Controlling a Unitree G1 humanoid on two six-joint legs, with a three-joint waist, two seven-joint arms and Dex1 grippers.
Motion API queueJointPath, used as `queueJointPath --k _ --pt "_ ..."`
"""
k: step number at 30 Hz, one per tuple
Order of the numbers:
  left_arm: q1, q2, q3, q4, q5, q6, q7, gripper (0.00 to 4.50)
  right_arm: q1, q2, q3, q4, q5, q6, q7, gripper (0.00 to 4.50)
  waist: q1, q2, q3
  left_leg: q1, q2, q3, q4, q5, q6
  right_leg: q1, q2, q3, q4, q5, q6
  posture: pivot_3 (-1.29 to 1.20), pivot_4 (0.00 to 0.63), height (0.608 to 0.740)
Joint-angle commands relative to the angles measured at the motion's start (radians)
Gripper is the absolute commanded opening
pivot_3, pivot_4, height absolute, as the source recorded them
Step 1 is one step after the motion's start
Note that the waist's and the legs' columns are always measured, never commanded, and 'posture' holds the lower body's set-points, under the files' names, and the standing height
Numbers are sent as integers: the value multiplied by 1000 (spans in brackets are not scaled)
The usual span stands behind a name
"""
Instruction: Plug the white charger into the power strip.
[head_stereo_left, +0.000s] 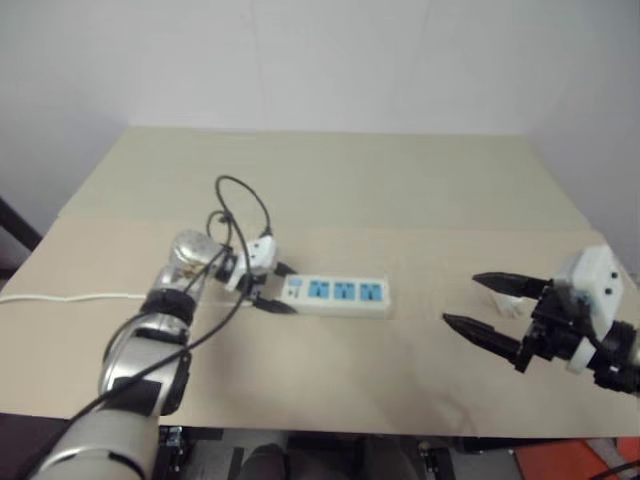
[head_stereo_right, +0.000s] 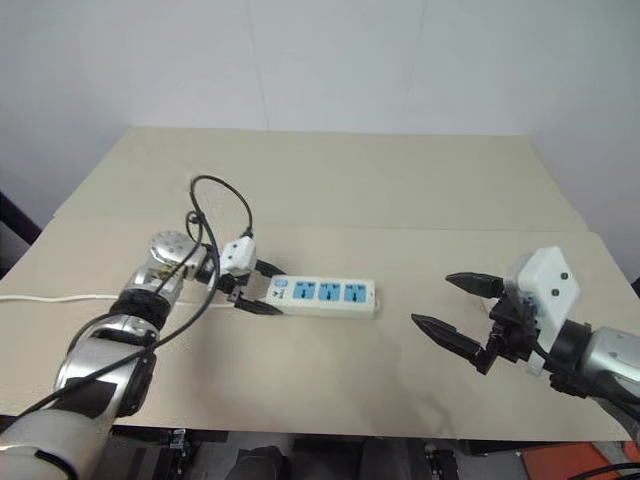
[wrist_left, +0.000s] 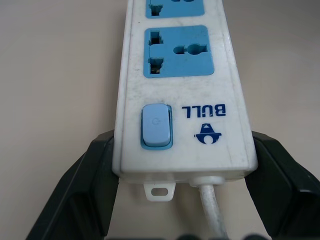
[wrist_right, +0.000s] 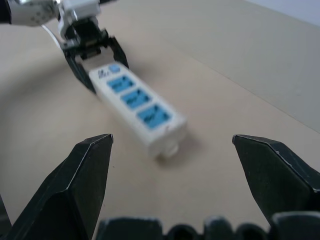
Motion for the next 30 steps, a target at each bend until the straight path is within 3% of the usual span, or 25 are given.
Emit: queueJointPath --k 1,2,4,6,17,30 --pt "-15 -16 -35 -15 36 -37 74 3290 -21 1 5 -6 0 -19 -13 4500 4 0 0 0 0 0 0 0 0 0 0 0 0 0 0 0 150 740" --pt "-17 -21 -49 -7 54 -34 100 3290 -23 2 7 -7 0 -20 -15 4500 6 1 0 0 0 0 1 0 0 1 0 0 0 0 0 0 150 740" --pt "-19 -32 -64 8 77 -28 153 4050 -22 6 9 -13 3 -20 -21 4500 10 2 -1 0 -1 0 1 0 0 2 -1 0 -1 0 0 0 150 740" --pt "-22 -42 -61 15 72 -23 177 4482 -12 13 4 -23 5 -21 -26 4500 10 2 -1 1 -1 0 1 0 0 2 -1 0 -2 0 0 0 150 740" --pt "-28 -13 60 17 -125 -6 5 4482 35 47 -21 -41 15 -27 -47 4500 -3 2 -2 0 0 0 1 -1 1 1 0 0 0 0 0 0 150 740" --pt "23 39 139 155 -163 -75 -28 4482 63 47 -59 -64 72 -13 -71 4500 -8 2 -2 1 0 0 1 -1 1 0 0 0 0 0 0 0 150 740"
